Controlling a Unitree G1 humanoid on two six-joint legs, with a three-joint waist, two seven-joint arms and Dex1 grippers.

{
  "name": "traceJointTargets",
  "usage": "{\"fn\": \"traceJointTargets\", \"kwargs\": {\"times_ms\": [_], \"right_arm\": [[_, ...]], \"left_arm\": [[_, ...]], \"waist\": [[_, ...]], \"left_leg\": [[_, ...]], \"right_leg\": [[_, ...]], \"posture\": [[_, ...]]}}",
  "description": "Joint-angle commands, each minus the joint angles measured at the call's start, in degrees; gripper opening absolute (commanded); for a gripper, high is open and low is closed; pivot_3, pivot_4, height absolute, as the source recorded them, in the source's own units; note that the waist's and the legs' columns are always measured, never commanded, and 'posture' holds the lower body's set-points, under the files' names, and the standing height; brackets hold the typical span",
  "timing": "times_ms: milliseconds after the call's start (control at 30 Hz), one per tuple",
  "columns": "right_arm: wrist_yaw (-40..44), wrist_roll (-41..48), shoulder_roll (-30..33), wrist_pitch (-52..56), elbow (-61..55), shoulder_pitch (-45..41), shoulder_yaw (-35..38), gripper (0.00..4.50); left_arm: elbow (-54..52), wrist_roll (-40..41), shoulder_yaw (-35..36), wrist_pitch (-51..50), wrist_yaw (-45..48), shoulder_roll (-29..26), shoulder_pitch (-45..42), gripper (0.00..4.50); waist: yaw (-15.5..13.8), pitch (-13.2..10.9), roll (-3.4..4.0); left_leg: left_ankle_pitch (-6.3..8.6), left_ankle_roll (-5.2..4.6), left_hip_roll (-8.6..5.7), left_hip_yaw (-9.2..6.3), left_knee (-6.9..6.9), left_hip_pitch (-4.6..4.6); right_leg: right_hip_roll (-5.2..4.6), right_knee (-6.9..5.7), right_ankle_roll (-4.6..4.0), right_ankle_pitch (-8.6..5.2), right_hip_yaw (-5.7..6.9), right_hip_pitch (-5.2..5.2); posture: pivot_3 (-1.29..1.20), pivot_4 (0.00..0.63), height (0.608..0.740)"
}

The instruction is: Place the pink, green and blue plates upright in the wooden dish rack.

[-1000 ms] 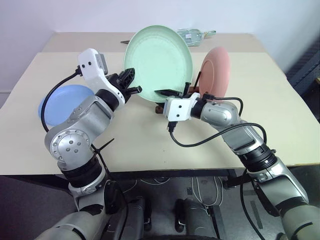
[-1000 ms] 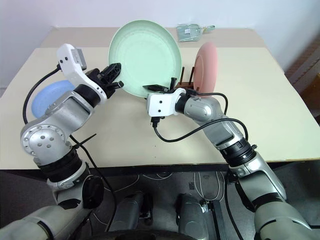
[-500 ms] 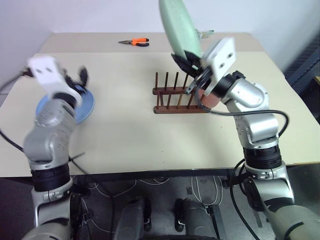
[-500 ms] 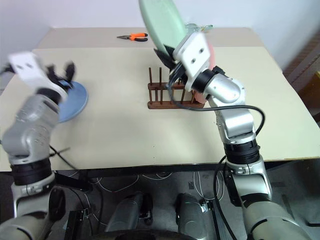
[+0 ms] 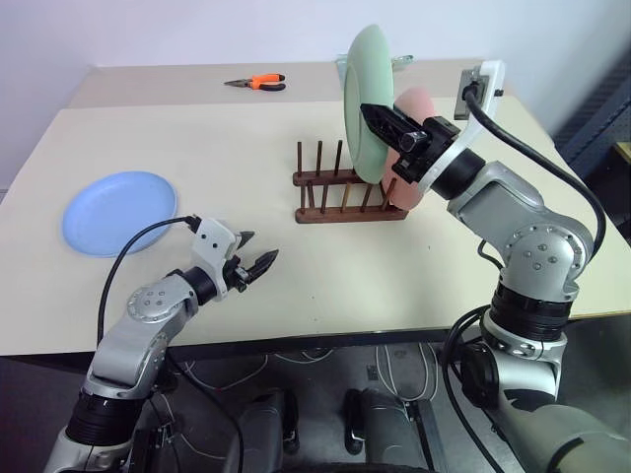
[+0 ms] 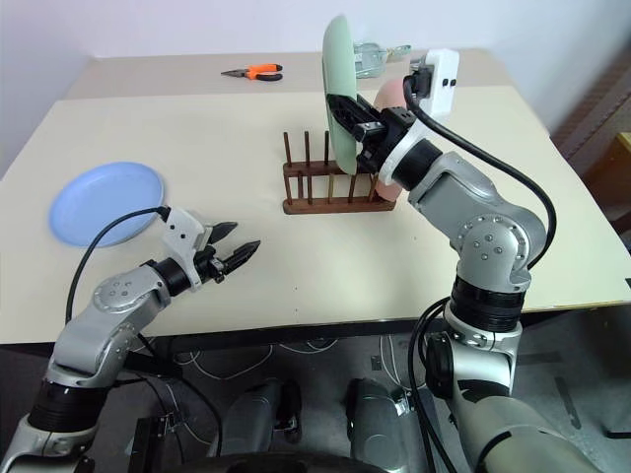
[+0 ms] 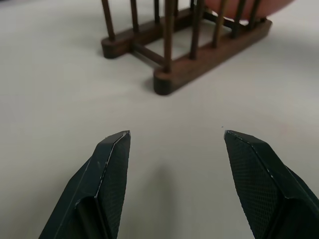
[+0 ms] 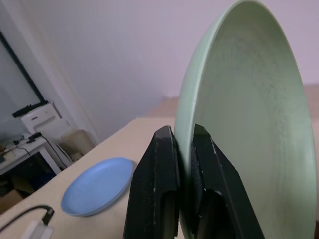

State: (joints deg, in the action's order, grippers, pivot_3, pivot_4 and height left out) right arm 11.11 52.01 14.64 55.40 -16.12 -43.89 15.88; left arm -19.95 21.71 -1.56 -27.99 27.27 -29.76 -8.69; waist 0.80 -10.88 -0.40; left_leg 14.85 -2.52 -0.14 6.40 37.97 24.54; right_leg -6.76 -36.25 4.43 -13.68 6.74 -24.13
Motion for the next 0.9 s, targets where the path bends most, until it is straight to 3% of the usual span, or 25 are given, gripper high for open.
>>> {"fn": "traceJointTargets", "kwargs": {"times_ms": [33, 267, 400, 500, 533, 667, 833, 900], "right_arm": [[-1.85, 3.13, -0.42, 1.58, 1.6, -1.94, 1.41, 0.0], [-3.37, 2.4, 0.27, 1.77, 7.57, -4.67, 0.73, 0.0], [-1.62, -1.99, 2.07, -0.48, 9.99, -6.18, -1.96, 1.56], [3.79, -11.68, 6.87, -8.41, 7.56, -5.8, -8.96, 3.02], [5.7, -15.1, 8.65, -11.58, 6.81, -5.5, -11.32, 3.45], [11.49, -26.19, 14.72, -22.65, 4.12, -4.34, -17.59, 3.45], [15.31, -35.73, 19.02, -35.16, 3.4, -3.59, -18.64, 3.45], [19.02, -35.95, 19.65, -39.11, 1.88, -3.2, -18.78, 4.02]], "left_arm": [[-3.09, -0.48, -0.06, -0.03, 0.02, 0.61, 0.22, 3.04], [-3.77, -1.38, 0.17, -0.77, -0.6, 1.55, 1.07, 3.04], [-3.85, -1.3, 0.55, -1.07, -0.69, 2.47, 1.04, 3.07], [-4.25, 1.05, 2.88, -2.05, -1.75, 4.54, 0.36, 4.35], [-4.2, 1.75, 4.11, -2.65, -2.92, 5.52, -0.14, 4.5], [-1.89, 4.41, 12.44, -4.03, -11.86, 10.92, -4.95, 4.5], [3.46, 5.0, 27.06, -4.77, -31.11, 15.86, -17.37, 4.5], [7.64, 0.28, 34.06, -8.25, -45.18, 15.51, -22.31, 4.5]], "waist": [[-0.14, 0.0, 0.0], [0.13, 0.0, 0.0], [0.04, 0.0, -0.01], [-0.13, 0.0, -0.01], [-0.14, 0.0, -0.01], [-0.14, 0.01, -0.05], [-0.21, 0.0, -0.1], [-0.08, 0.0, -0.12]], "left_leg": [[0.0, -0.02, 0.0, 0.0, 0.01, 0.02], [0.01, -0.06, 0.01, 0.02, 0.03, 0.02], [0.01, -0.07, 0.01, 0.03, 0.03, 0.03], [0.02, -0.09, 0.0, 0.03, 0.04, 0.06], [0.03, -0.11, 0.0, 0.04, 0.06, 0.07], [0.04, -0.12, 0.01, 0.01, 0.14, 0.15], [0.03, -0.12, 0.01, 0.0, 0.19, 0.15], [0.03, -0.13, 0.01, -0.01, 0.19, 0.15]], "right_leg": [[0.0, 0.0, 0.0, 0.0, 0.01, 0.0], [0.05, -0.01, 0.01, 0.0, -0.01, -0.01], [0.06, -0.01, 0.01, 0.0, -0.01, -0.01], [0.05, 0.01, 0.02, -0.01, 0.0, -0.01], [0.04, 0.01, 0.03, -0.01, 0.0, -0.02], [0.04, -0.01, 0.05, -0.01, 0.0, -0.09], [0.04, -0.02, 0.06, 0.0, 0.02, -0.05], [0.05, 0.0, 0.07, 0.01, 0.03, -0.03]], "posture": [[0.0, 0.15, 0.74], [0.0, 0.15, 0.74], [0.0, 0.15, 0.74], [0.0, 0.15, 0.74], [0.0, 0.15, 0.74], [0.0, 0.15, 0.74], [0.0, 0.15, 0.74], [0.0, 0.15, 0.74]]}}
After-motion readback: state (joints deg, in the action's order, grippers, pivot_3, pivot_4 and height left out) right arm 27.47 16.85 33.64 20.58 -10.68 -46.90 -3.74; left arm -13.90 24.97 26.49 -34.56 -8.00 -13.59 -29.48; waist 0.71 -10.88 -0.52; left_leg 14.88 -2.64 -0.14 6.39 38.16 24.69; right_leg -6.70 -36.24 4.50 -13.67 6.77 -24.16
